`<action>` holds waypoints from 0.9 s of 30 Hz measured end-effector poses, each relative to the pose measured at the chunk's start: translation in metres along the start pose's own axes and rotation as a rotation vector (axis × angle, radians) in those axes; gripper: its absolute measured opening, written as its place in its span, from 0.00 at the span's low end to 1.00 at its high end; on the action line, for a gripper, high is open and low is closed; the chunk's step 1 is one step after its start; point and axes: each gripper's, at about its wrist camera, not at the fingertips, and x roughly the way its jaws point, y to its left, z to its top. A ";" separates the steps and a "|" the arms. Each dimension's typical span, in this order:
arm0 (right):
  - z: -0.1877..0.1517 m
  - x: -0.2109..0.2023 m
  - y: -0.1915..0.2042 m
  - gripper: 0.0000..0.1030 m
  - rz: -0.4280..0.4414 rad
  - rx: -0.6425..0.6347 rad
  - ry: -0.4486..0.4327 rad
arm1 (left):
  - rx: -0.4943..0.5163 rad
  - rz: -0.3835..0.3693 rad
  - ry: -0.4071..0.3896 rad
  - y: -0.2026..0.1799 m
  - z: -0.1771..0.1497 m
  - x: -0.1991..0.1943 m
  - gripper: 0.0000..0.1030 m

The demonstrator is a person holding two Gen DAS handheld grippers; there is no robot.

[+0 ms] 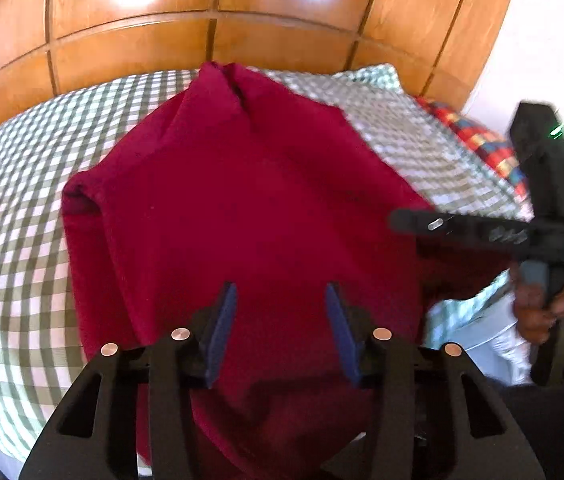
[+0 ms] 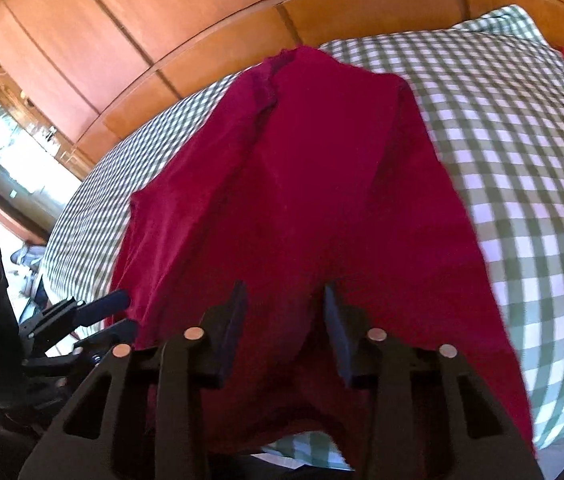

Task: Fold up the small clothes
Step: 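Grasp the red sweater with the left gripper while the right gripper grasps it too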

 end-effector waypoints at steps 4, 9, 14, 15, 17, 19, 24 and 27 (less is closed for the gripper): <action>-0.003 0.019 0.010 0.33 0.022 -0.039 0.069 | 0.053 -0.067 0.022 -0.015 -0.004 0.001 0.66; -0.009 0.028 0.016 0.09 -0.024 -0.093 0.077 | 0.142 -0.013 0.102 -0.030 -0.014 0.024 0.33; 0.002 0.000 0.017 0.07 0.066 -0.088 0.016 | 0.041 -0.123 0.044 -0.002 -0.009 -0.004 0.13; 0.008 -0.012 0.019 0.07 0.083 -0.097 -0.014 | 0.003 -0.155 0.014 0.008 -0.006 -0.016 0.12; 0.022 -0.036 0.022 0.07 0.060 -0.129 -0.077 | -0.047 -0.169 -0.040 0.023 0.001 -0.034 0.06; 0.037 -0.058 0.018 0.07 0.044 -0.135 -0.135 | -0.122 -0.152 -0.117 0.048 0.013 -0.060 0.06; 0.078 -0.110 -0.003 0.07 -0.094 -0.142 -0.284 | -0.229 -0.054 -0.264 0.106 0.039 -0.111 0.06; 0.105 -0.127 -0.032 0.07 -0.232 -0.137 -0.329 | -0.233 0.064 -0.303 0.135 0.057 -0.131 0.06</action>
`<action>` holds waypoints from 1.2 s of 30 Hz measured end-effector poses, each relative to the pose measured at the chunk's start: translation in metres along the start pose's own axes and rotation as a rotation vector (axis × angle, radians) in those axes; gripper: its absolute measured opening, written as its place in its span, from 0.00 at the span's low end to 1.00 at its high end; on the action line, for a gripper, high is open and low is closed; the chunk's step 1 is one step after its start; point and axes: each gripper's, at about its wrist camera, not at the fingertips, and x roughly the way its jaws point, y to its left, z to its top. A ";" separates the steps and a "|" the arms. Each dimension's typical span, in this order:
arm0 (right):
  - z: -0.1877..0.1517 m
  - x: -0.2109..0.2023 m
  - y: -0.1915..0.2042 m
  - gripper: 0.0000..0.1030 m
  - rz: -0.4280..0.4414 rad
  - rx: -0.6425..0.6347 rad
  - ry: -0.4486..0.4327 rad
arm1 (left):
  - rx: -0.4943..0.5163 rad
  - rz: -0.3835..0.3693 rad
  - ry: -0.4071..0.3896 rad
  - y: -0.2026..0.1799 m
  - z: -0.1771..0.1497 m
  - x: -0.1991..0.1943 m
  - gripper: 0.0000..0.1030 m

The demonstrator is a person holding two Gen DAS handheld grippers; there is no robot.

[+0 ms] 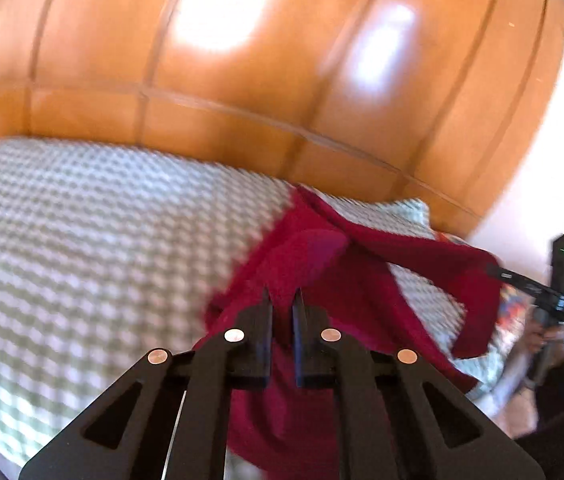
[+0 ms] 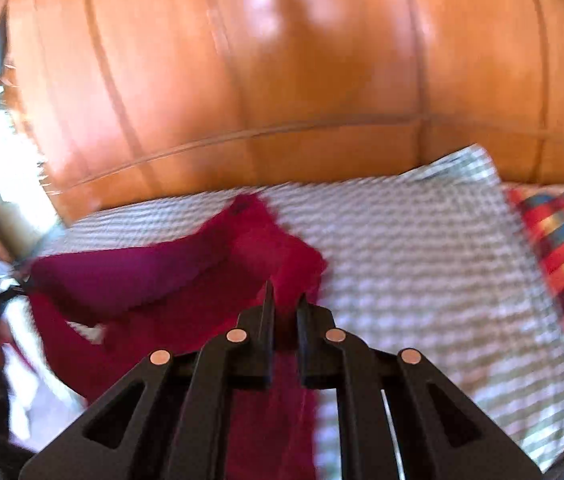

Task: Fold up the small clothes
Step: 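Grasp the red sweater with the left gripper while the right gripper grasps it too, then lift and shake the sweater out with both grippers, then lay it flat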

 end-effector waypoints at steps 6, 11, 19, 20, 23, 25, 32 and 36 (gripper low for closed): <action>0.038 0.049 -0.067 0.07 -0.288 -0.020 0.036 | 0.015 0.292 -0.022 0.060 0.071 0.019 0.06; 0.049 0.107 -0.132 0.07 -0.498 0.050 0.141 | -0.107 0.585 0.009 0.124 0.114 0.050 0.06; 0.027 0.137 -0.160 0.65 -0.529 0.181 0.166 | -0.156 0.711 0.089 0.145 0.102 0.092 0.68; 0.024 0.134 -0.153 0.65 -0.523 0.165 0.158 | -0.150 0.711 0.069 0.145 0.100 0.092 0.70; 0.014 0.120 -0.128 0.65 -0.466 0.129 0.146 | -0.119 0.701 0.065 0.139 0.085 0.081 0.70; -0.003 0.100 -0.107 0.65 -0.368 0.119 0.154 | -0.138 0.661 0.071 0.136 0.069 0.069 0.70; -0.078 0.083 -0.041 0.57 0.045 0.105 0.370 | -0.136 0.266 0.189 0.088 -0.021 0.046 0.70; -0.115 0.087 -0.012 0.45 0.113 0.070 0.475 | -0.110 0.072 0.305 0.044 -0.077 0.047 0.70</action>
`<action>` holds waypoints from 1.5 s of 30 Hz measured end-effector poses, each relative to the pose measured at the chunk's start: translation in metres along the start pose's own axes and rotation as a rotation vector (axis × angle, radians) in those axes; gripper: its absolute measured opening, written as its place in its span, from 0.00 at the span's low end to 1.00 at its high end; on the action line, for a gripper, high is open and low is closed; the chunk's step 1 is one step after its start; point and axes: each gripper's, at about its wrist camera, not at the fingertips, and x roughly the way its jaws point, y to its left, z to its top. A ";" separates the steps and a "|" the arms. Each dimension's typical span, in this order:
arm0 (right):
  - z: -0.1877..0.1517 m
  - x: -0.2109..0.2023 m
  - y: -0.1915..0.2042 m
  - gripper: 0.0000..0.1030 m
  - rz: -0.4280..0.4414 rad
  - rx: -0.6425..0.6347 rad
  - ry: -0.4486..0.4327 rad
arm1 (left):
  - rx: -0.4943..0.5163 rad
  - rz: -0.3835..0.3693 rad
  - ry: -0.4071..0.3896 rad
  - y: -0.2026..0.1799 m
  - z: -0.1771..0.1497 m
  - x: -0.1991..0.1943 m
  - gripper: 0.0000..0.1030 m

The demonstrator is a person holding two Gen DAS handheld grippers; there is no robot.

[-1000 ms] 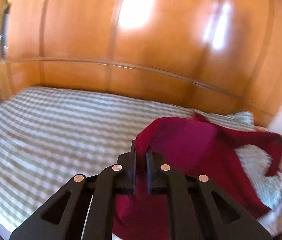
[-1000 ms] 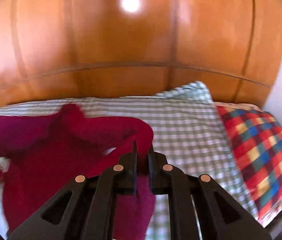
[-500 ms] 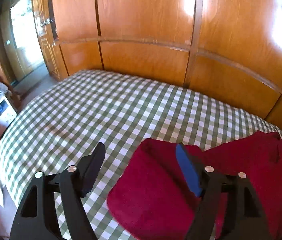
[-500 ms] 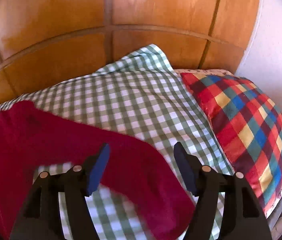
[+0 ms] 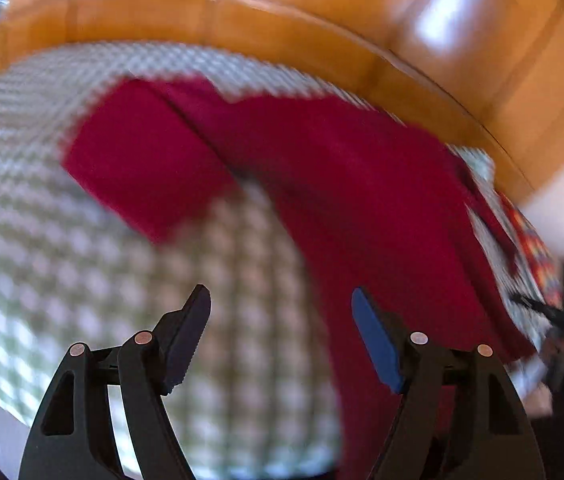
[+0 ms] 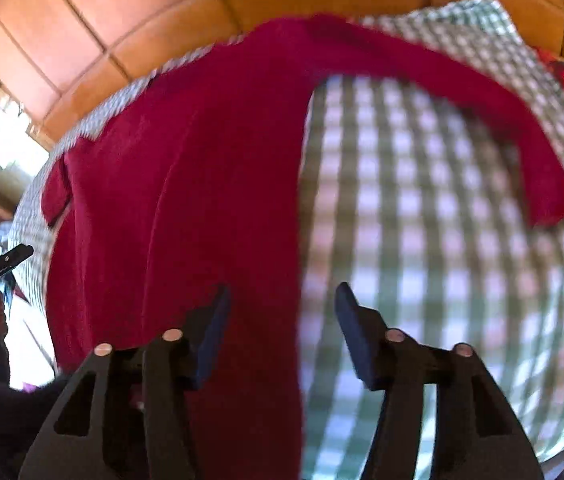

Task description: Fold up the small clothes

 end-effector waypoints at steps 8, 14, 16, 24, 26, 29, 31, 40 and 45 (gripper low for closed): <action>-0.012 0.007 0.017 0.06 -0.006 -0.039 0.022 | 0.048 -0.144 0.152 -0.049 -0.058 0.037 0.57; -0.003 -0.032 0.030 0.05 0.037 -0.053 -0.089 | -0.003 -0.196 0.112 -0.042 -0.044 0.028 0.10; -0.003 -0.055 0.028 0.05 0.095 -0.031 -0.134 | -0.055 -0.241 0.048 -0.023 -0.027 -0.004 0.10; -0.042 -0.029 0.015 0.05 0.040 0.003 0.016 | -0.062 -0.146 0.094 0.004 -0.034 -0.023 0.08; -0.051 -0.010 0.016 0.05 -0.006 -0.005 0.066 | -0.050 -0.055 0.168 0.008 -0.045 -0.003 0.08; -0.050 0.002 0.026 0.11 -0.064 -0.065 0.086 | -0.063 0.018 0.209 0.013 -0.051 0.021 0.08; -0.044 0.001 0.031 0.37 -0.082 -0.095 0.088 | -0.073 -0.004 0.186 0.012 -0.046 0.016 0.09; 0.015 0.000 0.079 0.67 -0.092 -0.189 -0.090 | -0.199 0.205 -0.046 0.060 0.005 -0.025 0.43; 0.032 0.050 0.126 0.67 -0.060 -0.239 -0.098 | -0.107 0.407 -0.153 0.060 0.039 -0.029 0.46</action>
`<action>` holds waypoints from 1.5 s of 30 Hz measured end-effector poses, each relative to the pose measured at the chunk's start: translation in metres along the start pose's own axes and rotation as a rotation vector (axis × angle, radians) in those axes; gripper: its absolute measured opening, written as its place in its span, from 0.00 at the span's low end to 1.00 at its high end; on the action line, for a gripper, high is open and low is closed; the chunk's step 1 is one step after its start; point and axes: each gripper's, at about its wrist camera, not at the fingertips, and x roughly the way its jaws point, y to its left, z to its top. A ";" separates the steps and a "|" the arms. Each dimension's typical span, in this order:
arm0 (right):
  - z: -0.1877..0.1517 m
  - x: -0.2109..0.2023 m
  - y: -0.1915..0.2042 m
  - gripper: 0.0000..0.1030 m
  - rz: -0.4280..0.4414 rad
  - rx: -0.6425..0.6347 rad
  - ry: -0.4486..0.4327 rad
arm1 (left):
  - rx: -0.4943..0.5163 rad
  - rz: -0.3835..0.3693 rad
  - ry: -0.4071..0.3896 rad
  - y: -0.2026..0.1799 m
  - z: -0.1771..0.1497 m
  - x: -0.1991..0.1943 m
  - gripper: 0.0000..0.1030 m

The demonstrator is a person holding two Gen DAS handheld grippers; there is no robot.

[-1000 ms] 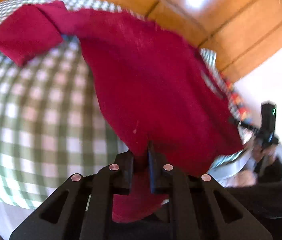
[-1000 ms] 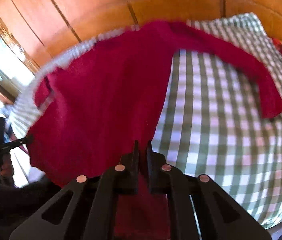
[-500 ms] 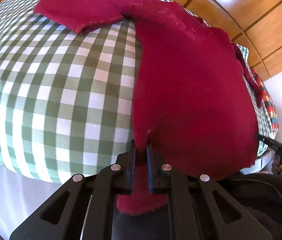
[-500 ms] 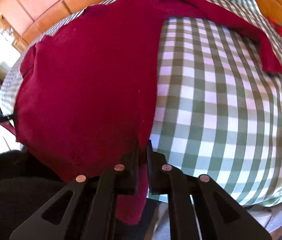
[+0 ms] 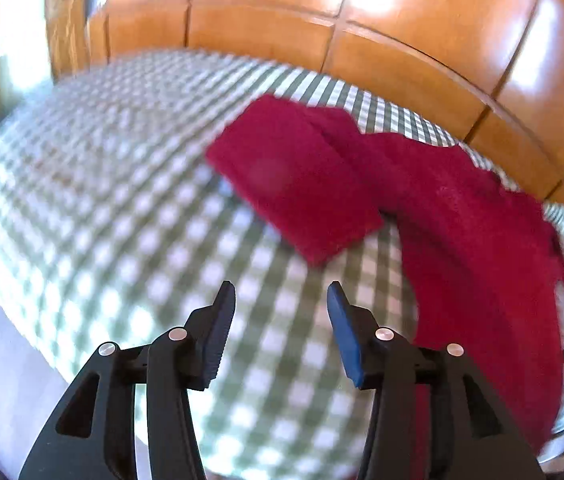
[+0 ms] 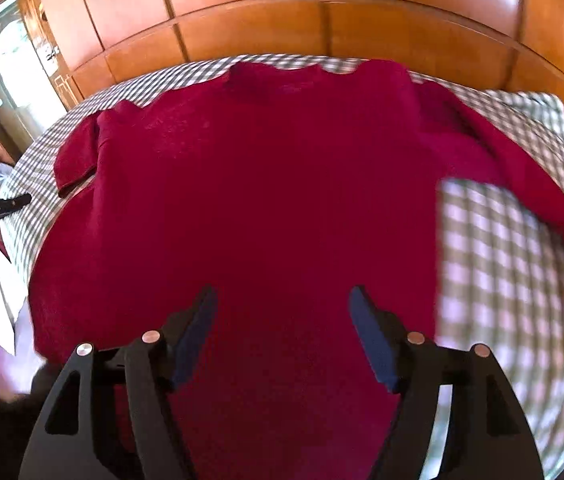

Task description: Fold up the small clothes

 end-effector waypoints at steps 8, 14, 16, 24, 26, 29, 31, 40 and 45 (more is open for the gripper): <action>0.015 0.050 0.022 0.68 -0.008 -0.007 -0.015 | 0.441 0.111 -0.058 -0.057 0.005 0.047 0.46; 0.012 0.060 0.014 0.75 0.009 0.015 -0.064 | 0.442 0.051 0.055 -0.050 0.019 0.096 0.19; 0.011 0.061 0.014 0.76 0.014 0.014 -0.081 | 0.336 0.023 0.069 -0.035 0.032 0.094 0.05; 0.010 0.062 0.013 0.77 0.027 0.025 -0.098 | -0.153 -0.186 -0.209 0.075 0.107 -0.025 0.05; 0.010 0.062 0.014 0.78 0.026 0.025 -0.101 | -0.227 -0.166 -0.249 0.100 0.128 -0.045 0.05; 0.009 0.062 0.015 0.78 0.020 0.020 -0.102 | -0.331 -0.053 -0.244 0.142 0.167 -0.041 0.05; 0.009 0.062 0.015 0.78 0.020 0.020 -0.101 | -0.391 0.019 -0.225 0.167 0.184 -0.031 0.05; 0.011 0.063 0.016 0.80 0.001 0.010 -0.097 | -0.516 0.322 -0.009 0.240 0.187 0.067 0.05; 0.012 0.063 0.017 0.81 -0.004 0.009 -0.094 | -0.481 0.477 0.189 0.241 0.143 0.143 0.05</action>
